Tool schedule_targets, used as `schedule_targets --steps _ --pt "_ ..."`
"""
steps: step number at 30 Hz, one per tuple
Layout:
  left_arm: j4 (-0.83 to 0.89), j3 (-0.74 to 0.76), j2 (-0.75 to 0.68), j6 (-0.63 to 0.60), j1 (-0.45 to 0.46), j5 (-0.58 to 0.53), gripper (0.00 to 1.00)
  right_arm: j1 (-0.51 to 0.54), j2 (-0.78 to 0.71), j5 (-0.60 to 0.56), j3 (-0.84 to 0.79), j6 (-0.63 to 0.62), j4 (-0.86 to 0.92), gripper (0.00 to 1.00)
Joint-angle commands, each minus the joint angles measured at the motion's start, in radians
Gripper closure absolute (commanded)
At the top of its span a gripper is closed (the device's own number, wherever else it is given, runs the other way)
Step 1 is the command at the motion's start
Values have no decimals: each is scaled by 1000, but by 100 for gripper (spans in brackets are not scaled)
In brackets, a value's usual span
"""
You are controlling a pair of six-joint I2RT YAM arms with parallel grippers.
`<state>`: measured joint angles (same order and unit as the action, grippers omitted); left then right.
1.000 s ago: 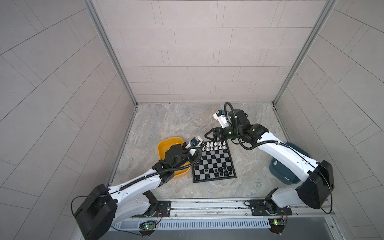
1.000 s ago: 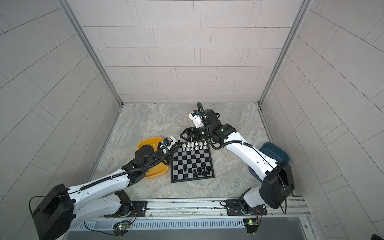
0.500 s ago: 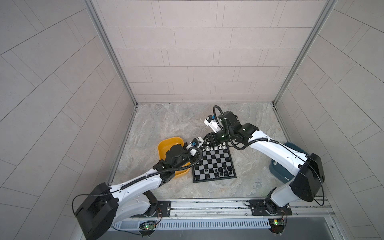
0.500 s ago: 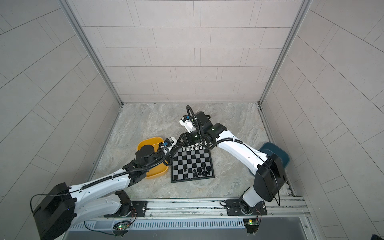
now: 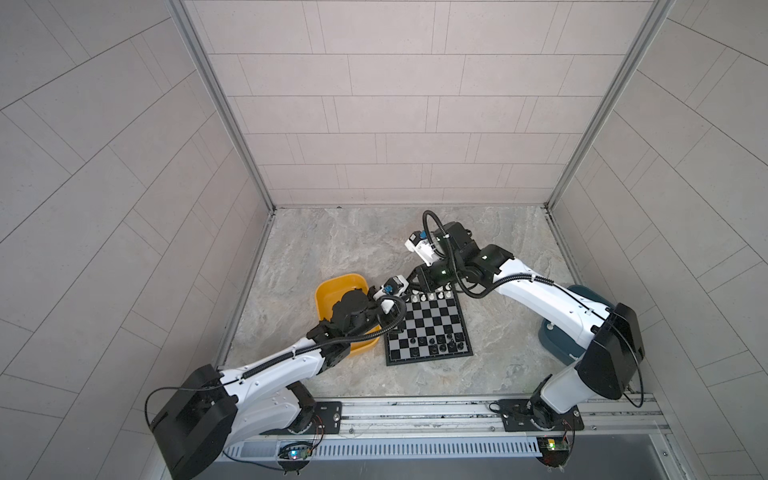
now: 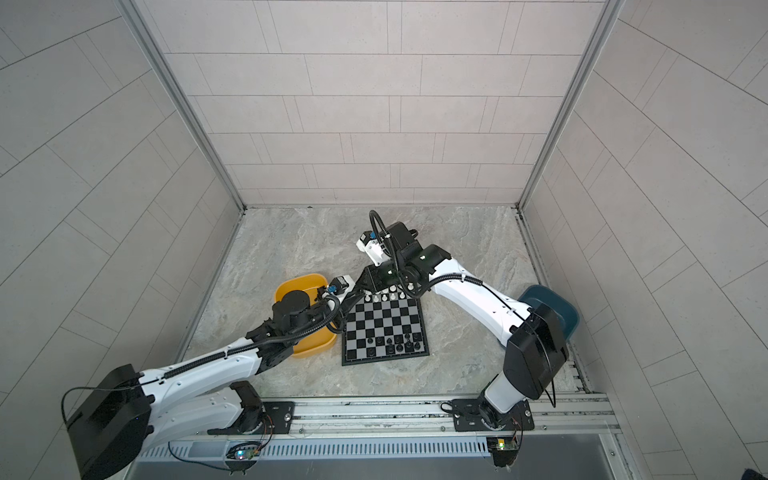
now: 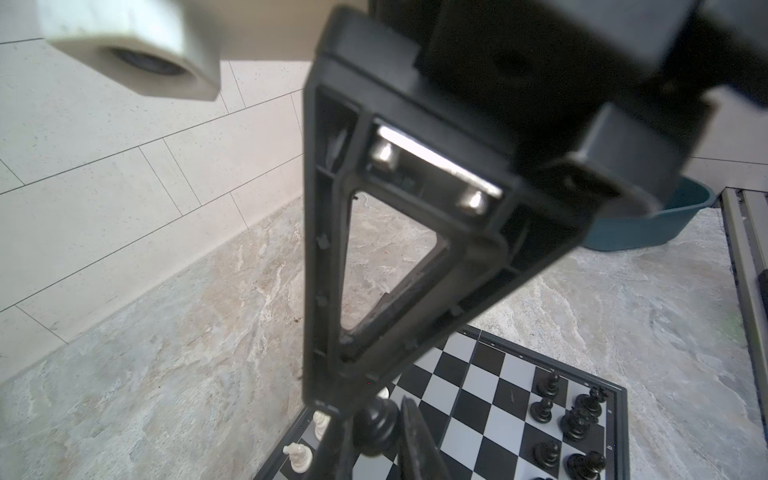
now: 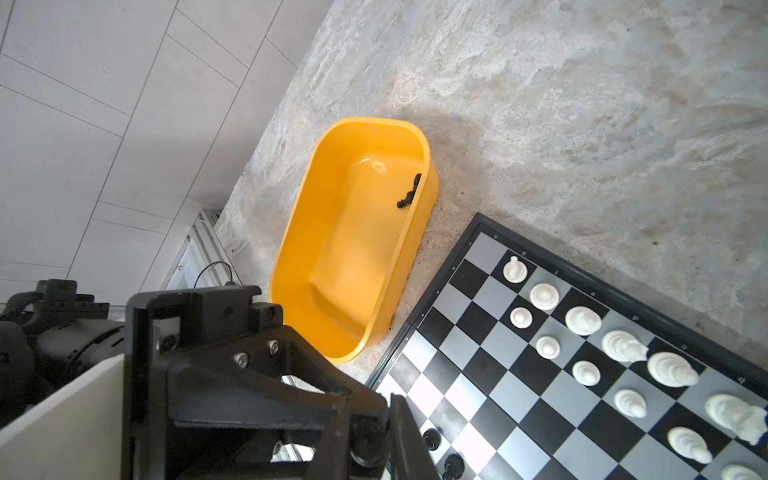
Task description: Set up the chess pieces on the board
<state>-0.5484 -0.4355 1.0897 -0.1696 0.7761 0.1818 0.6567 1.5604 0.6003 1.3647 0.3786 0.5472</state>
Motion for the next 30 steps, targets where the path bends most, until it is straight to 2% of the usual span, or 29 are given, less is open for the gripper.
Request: schedule_targets --steps 1,5,9,11,12,13,14,15,18,23,26,28,30 --pt "-65 3 -2 1 12 16 82 7 15 -7 7 -5 15 87" --pt "-68 3 -2 2 12 -3 81 6 10 -7 2 -2 21 99" --pt "-64 -6 9 16 12 -17 78 6 -6 -1 -11 12 16 100" --pt "-59 -12 15 33 12 -37 72 6 -18 -4 -19 8 10 100" --pt "-56 -14 16 41 12 -52 63 6 -24 -14 -21 7 10 100" --pt "-53 -16 15 50 12 -61 48 7 -32 -25 -24 6 7 100" --pt "-45 -21 11 61 12 -69 12 5 -40 -40 -26 8 5 100" --pt "-27 -28 9 73 12 -75 0 5 -48 -49 -31 10 -1 100" --pt "131 -88 -35 131 12 -85 0 0 -75 -91 -54 16 -30 100" --pt "686 -248 -192 421 -15 -209 0 10 -132 -190 -113 7 -81 100" --pt "998 -346 -253 551 -109 -218 0 70 -160 -271 -166 -37 -119 100" --pt "1152 -405 -248 592 -208 -163 0 130 -167 -304 -211 -55 -158 100" --pt "1248 -441 -222 628 -330 -43 0 206 -160 -343 -248 -76 -195 100"
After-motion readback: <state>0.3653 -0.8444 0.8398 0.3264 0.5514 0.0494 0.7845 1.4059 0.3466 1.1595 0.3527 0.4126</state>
